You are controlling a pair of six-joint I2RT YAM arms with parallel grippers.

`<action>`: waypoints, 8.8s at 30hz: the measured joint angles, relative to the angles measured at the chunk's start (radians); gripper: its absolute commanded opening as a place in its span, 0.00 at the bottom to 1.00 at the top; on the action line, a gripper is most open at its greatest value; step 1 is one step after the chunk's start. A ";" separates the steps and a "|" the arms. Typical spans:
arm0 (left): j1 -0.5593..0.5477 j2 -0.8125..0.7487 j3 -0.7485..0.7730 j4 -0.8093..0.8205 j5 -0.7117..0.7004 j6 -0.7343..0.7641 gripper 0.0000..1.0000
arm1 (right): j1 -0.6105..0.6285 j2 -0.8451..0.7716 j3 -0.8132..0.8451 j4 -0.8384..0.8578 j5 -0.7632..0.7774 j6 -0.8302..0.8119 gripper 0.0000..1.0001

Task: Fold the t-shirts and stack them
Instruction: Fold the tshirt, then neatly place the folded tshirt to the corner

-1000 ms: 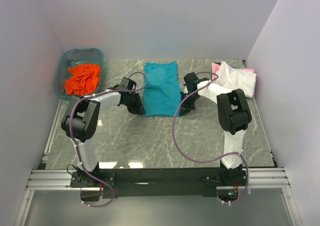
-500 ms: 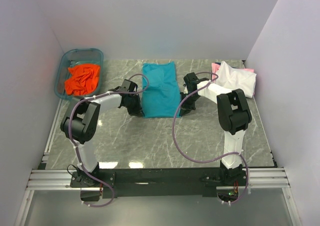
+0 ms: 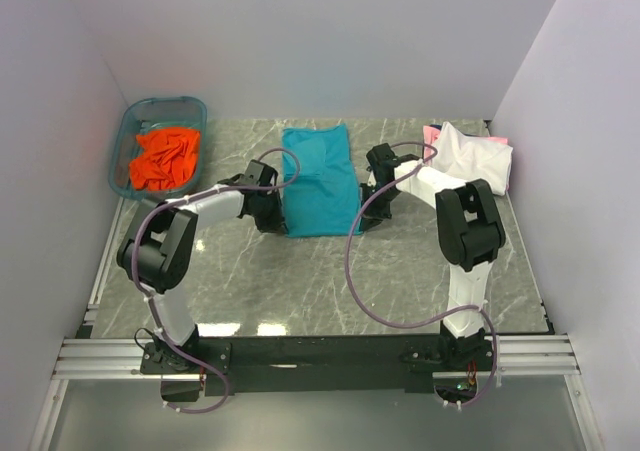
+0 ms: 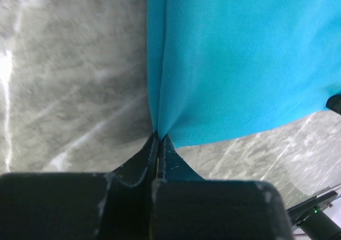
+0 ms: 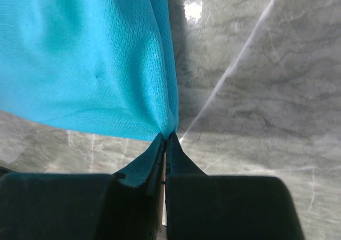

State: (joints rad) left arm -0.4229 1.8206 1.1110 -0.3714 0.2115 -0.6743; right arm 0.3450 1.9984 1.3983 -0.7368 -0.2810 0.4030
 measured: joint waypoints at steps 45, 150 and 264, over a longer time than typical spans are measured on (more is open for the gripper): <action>-0.139 -0.622 -0.032 -0.458 0.119 -0.154 0.00 | 0.133 -0.718 -0.203 -0.345 0.031 0.132 0.00; 0.039 0.077 0.054 -0.070 0.183 0.010 0.37 | -0.129 -0.020 -0.207 0.436 -0.521 -0.027 0.81; 0.105 0.028 0.039 -0.082 0.167 0.042 0.67 | -0.617 0.067 0.790 -0.282 -0.045 -0.453 0.00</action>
State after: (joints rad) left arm -0.3183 1.8484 1.1496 -0.4534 0.3782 -0.6319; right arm -0.2722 2.0655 2.1887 -1.0183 -0.3264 -0.0498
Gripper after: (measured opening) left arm 0.668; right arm 0.124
